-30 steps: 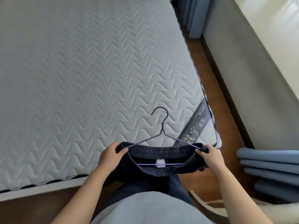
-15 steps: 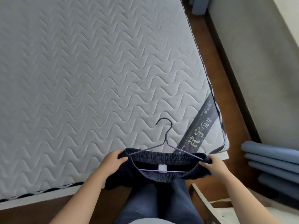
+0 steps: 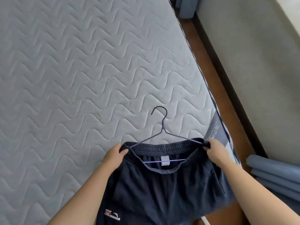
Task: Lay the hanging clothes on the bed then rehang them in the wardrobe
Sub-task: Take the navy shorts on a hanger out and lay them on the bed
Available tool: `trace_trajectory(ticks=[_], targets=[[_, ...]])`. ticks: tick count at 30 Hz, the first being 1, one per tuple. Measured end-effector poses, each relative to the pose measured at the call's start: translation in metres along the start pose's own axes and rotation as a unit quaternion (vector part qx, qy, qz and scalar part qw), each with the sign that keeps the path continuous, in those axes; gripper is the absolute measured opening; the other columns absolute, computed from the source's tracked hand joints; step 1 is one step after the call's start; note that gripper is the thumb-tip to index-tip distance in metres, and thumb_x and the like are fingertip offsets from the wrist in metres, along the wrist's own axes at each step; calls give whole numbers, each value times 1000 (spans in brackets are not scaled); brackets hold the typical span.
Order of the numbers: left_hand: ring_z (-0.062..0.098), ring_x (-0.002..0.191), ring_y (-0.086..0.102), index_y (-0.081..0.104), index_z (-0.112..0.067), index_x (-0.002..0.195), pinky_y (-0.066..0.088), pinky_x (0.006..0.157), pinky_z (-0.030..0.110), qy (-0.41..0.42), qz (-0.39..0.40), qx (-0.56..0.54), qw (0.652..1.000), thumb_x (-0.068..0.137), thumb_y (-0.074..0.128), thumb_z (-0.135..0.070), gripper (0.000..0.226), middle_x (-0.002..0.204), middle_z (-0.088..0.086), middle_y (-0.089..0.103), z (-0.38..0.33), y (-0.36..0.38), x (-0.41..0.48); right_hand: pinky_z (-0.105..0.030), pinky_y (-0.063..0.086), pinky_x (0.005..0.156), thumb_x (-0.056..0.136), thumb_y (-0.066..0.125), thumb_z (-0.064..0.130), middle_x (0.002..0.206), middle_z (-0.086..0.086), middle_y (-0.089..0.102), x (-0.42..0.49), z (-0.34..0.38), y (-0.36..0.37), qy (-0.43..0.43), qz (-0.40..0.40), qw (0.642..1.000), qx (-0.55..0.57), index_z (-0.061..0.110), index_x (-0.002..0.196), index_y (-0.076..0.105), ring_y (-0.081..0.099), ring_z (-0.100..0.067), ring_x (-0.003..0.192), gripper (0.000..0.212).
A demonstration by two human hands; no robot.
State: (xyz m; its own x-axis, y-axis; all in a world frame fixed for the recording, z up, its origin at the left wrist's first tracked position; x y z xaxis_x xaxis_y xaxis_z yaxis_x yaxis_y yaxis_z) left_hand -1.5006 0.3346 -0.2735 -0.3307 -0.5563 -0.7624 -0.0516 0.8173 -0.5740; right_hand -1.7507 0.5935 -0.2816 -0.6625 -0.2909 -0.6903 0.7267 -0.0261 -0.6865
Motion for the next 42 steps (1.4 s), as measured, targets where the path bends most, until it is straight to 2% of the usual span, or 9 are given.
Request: trace_trajectory(ticks=[11,17,21,24,30,33,36,38,42], targets=[[35,100,56,51,-7,102,39,77,35,12,-150,5,989,94,41,-32,29,108,17,62,-45,-52,127,-35,35,71,88,55,18,100,-20,58,155,107,-45,-128,-117,985,12,5,95,56,52,-37,98,15],[32,100,55,56,-7,110,37,77,32,17,-186,-59,981,93,44,-32,32,108,15,62,-57,-80,197,-38,40,81,90,52,28,109,-22,62,234,163,-51,-167,-139,975,45,6,107,56,52,-38,106,28],[14,71,55,62,-12,86,42,59,19,35,-118,-218,968,90,53,-18,11,78,0,60,-50,-89,206,-38,39,80,89,55,26,106,-18,65,244,158,-42,-188,-181,963,60,6,103,59,54,-36,103,25],[9,61,52,60,-11,71,44,47,11,18,-42,-246,968,88,56,-14,18,63,-6,61,-50,-102,215,-32,34,75,89,56,24,101,-14,64,243,156,-47,-196,-146,966,83,6,102,59,55,-32,100,23],[19,76,59,64,-12,81,48,73,29,3,27,-273,962,89,55,-11,13,86,10,66,-48,-113,218,-28,31,73,89,56,24,90,-4,56,234,162,-59,-173,-72,976,109,16,91,53,51,-22,88,9],[21,86,59,63,-16,82,46,82,35,30,-58,-333,941,90,52,-8,15,91,11,65,-47,-101,201,-28,34,73,89,56,21,89,-3,57,219,164,-72,-177,-84,973,125,17,90,52,53,-25,89,6],[18,84,58,62,-16,83,47,80,31,40,-131,-462,876,91,50,-6,17,89,7,64,-46,-94,180,-15,40,53,87,59,18,73,5,53,197,162,-91,-215,-140,955,148,18,89,52,50,-18,68,7],[18,83,58,61,-17,82,47,79,30,39,-155,-501,851,91,49,-5,19,87,5,63,-44,-91,178,-13,39,53,86,60,15,71,9,51,191,161,-95,-228,-163,948,154,16,89,53,47,-15,66,8],[26,89,59,60,-16,81,47,82,37,30,-213,-403,890,90,53,-10,13,85,5,63,-47,-78,193,-24,27,68,89,56,15,89,-7,55,213,161,-75,-168,-148,963,148,11,99,55,53,-29,89,11]])
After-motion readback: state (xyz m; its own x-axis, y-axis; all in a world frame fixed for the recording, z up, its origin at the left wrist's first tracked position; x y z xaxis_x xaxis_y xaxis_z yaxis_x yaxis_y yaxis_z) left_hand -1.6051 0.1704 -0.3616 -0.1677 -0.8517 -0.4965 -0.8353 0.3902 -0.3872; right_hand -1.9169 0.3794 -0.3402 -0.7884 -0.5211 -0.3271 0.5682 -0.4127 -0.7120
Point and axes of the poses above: each hand's wrist, its own x-axis towards the middle knuckle, its own y-axis out of the palm, z = x × y, the point moved 1 cm from there along x, towards the middle knuckle
